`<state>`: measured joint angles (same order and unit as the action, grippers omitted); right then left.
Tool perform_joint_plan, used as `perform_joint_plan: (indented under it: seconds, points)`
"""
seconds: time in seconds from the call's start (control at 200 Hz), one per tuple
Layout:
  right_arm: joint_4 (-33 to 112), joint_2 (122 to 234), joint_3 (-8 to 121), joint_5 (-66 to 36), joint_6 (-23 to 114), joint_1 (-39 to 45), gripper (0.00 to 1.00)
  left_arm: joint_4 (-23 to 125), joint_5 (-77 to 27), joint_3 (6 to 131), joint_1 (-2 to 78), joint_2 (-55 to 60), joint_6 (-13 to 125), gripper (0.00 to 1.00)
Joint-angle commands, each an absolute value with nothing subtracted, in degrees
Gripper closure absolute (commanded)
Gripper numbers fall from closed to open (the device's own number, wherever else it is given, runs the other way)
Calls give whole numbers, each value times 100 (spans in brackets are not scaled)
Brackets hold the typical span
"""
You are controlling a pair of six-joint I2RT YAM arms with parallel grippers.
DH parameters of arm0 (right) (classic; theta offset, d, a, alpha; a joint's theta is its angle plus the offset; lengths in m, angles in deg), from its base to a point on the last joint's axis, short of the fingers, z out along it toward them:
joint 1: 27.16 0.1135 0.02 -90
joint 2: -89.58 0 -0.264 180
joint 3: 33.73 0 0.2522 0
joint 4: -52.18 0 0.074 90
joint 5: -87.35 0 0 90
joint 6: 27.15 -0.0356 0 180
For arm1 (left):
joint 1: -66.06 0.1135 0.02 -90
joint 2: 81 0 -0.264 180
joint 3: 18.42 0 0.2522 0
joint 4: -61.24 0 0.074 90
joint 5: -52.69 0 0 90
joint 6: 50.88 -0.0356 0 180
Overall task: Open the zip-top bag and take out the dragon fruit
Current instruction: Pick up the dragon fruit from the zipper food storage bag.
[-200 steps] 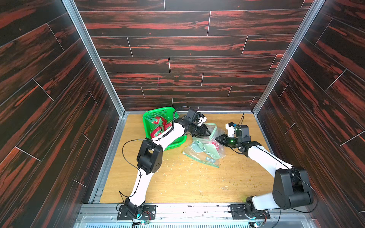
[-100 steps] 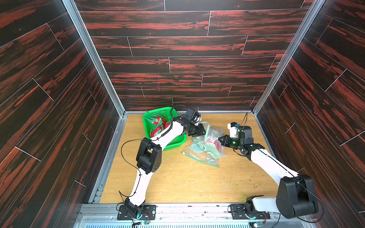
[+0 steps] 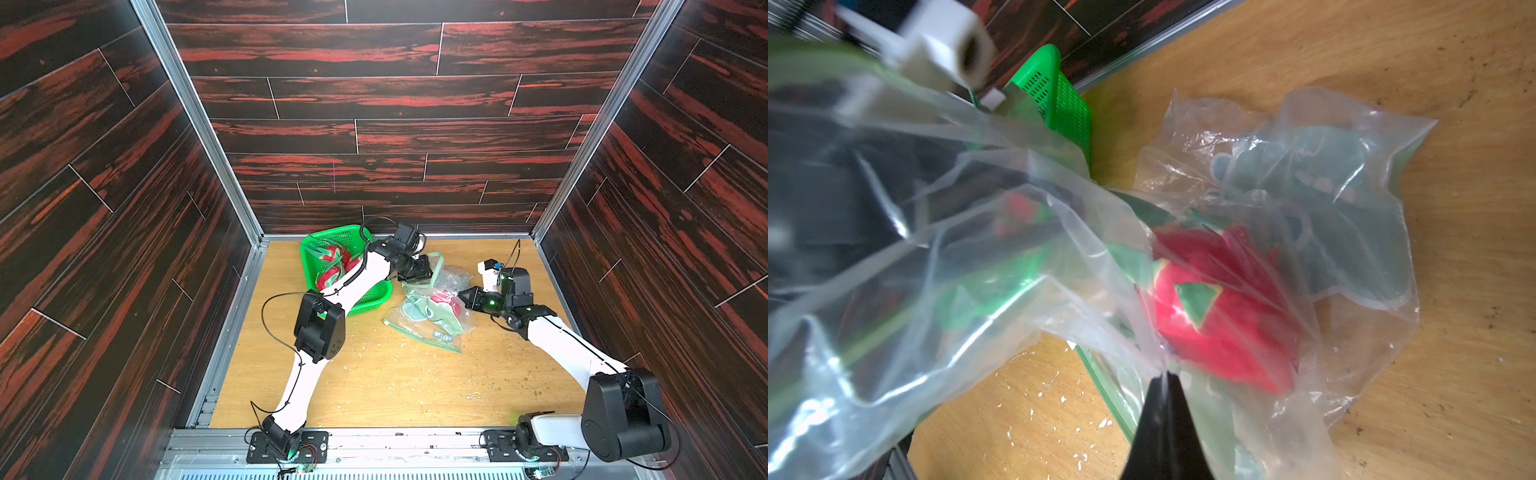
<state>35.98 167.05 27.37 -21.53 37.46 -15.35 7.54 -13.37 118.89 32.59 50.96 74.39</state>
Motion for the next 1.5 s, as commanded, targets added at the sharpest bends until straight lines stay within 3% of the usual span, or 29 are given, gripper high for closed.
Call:
perform_joint_plan:
  seconds: [0.0,0.296,0.742,0.892,1.037,1.328,1.493]
  points:
    - [3635,16719,2628,-2216,3832,-1540,100,419,-1386,12101,3240,5187,7458,66]
    - [3611,16744,2612,-2181,3839,-1543,100,526,-881,11900,3240,5245,7486,65]
    - [3668,16781,2601,-2212,3781,-1541,100,1873,-130,11318,3223,5237,7869,65]
    - [3640,16756,2583,-2173,3769,-1548,100,2146,-73,11225,3217,5198,7921,80]
    - [3607,16723,2573,-2109,3780,-1547,100,2249,-38,11189,3222,5061,7885,100]
    - [3513,16529,2564,-2084,3598,-1560,100,1615,-110,11566,3154,4622,7251,100]
    - [3300,16132,2617,-2354,3430,-1725,78,724,-322,11992,3118,4434,6431,100]
